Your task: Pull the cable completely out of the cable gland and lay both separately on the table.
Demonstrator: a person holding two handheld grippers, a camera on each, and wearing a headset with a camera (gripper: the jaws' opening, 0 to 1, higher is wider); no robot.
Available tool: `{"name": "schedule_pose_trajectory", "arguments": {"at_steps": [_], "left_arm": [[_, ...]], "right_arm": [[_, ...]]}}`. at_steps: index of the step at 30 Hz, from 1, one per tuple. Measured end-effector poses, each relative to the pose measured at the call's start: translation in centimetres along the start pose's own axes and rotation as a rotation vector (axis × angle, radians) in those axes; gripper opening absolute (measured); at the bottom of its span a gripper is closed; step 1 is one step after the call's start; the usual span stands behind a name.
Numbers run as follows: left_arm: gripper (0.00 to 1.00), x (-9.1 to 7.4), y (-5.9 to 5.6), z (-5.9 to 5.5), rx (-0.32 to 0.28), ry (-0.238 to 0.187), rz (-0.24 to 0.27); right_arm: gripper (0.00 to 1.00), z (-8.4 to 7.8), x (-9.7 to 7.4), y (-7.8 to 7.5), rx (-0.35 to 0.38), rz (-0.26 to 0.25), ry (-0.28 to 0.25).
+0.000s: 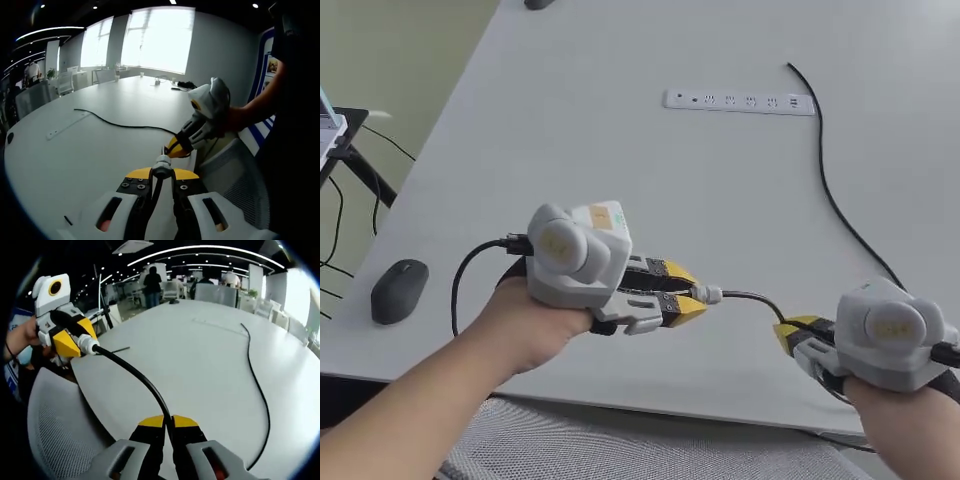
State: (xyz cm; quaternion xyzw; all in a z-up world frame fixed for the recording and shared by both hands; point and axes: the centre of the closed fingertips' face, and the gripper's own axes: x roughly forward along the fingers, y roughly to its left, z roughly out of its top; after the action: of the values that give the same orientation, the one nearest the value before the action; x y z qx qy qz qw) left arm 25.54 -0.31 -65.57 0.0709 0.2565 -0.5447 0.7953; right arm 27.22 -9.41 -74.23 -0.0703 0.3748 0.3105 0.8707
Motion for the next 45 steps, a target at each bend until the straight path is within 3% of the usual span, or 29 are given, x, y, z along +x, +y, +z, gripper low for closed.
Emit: {"name": "schedule_pose_trajectory", "arguments": {"at_steps": [6, 10, 36, 38, 40, 45], "left_arm": [[0.15, 0.0, 0.1, 0.0, 0.003, 0.000, 0.001], [0.15, -0.2, 0.3, 0.1, 0.001, 0.001, 0.002], [0.15, -0.4, 0.5, 0.2, -0.014, 0.007, 0.010], [0.15, -0.4, 0.5, 0.2, -0.013, 0.008, 0.010], [0.15, -0.4, 0.5, 0.0, -0.013, 0.012, 0.009], [0.15, -0.2, 0.5, -0.1, -0.009, 0.020, 0.005]], "right_arm": [[0.00, -0.1, 0.1, 0.1, -0.016, -0.001, 0.001], [0.00, 0.4, -0.2, 0.2, -0.111, -0.014, -0.009], [0.04, 1.1, -1.2, 0.9, -0.203, 0.010, -0.027], [0.09, 1.4, -1.6, 0.6, -0.243, -0.016, -0.034], [0.15, 1.8, -1.9, 1.0, -0.275, -0.007, -0.043], [0.17, 3.5, -2.8, 2.1, -0.404, -0.002, -0.068]]}}
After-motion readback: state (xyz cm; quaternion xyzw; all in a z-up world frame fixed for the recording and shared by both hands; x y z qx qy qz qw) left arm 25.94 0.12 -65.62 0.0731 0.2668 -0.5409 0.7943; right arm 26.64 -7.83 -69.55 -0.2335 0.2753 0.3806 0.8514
